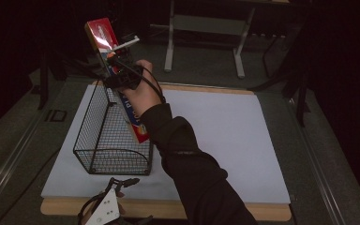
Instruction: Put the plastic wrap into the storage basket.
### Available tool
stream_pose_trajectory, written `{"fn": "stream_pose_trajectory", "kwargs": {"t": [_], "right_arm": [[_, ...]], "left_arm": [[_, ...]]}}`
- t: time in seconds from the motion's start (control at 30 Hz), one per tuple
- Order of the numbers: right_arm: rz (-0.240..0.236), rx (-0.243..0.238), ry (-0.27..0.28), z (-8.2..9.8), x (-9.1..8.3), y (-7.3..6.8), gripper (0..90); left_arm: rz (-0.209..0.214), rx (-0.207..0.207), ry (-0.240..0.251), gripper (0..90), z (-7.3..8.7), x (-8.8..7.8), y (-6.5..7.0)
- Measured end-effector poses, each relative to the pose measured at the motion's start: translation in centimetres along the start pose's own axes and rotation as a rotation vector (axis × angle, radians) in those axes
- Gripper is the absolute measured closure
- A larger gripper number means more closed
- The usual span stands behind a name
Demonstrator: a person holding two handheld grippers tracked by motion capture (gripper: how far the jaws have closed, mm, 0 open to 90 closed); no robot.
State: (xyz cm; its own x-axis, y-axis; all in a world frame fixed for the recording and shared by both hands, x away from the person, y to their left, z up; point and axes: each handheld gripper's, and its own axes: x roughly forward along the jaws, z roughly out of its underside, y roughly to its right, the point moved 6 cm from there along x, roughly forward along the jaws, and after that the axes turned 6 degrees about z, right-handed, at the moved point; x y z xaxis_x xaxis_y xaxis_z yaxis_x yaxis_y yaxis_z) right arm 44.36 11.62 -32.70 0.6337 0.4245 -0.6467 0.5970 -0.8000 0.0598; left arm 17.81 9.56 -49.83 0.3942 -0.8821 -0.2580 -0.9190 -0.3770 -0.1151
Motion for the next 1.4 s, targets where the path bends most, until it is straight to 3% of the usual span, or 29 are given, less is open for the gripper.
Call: {"fn": "stream_pose_trajectory", "kwargs": {"t": [0.2,0.33,0.43,0.57,0.73,0.87,1.4], "right_arm": [[0.006,0.045,-0.016,1.3,2.4,-0.2,39.5],[0.023,0.057,-0.058,3.0,4.5,-0.4,39.5],[0.009,0.103,-0.090,4.0,5.4,-0.5,39.5],[0.036,0.110,-0.126,5.3,6.6,-0.6,39.4],[0.035,0.130,-0.174,6.8,7.9,-0.8,39.5],[0.049,0.124,-0.199,7.4,8.5,-0.8,39.4],[0.019,0.115,-0.284,9.1,10.8,-1.4,39.1]], "left_arm": [[0.000,-0.003,0.000,0.2,0.0,0.0,0.0],[0.003,-0.003,0.000,0.2,0.0,0.0,0.0],[-0.002,-0.006,0.000,0.2,0.0,0.0,-0.1],[-0.003,-0.007,0.003,0.2,0.0,-0.1,0.0],[-0.007,-0.005,0.003,0.2,-0.1,-0.1,0.0],[-0.008,-0.009,0.004,0.2,-0.1,-0.1,-0.1],[-0.011,-0.009,0.003,0.2,0.0,-0.1,-0.1]]}}
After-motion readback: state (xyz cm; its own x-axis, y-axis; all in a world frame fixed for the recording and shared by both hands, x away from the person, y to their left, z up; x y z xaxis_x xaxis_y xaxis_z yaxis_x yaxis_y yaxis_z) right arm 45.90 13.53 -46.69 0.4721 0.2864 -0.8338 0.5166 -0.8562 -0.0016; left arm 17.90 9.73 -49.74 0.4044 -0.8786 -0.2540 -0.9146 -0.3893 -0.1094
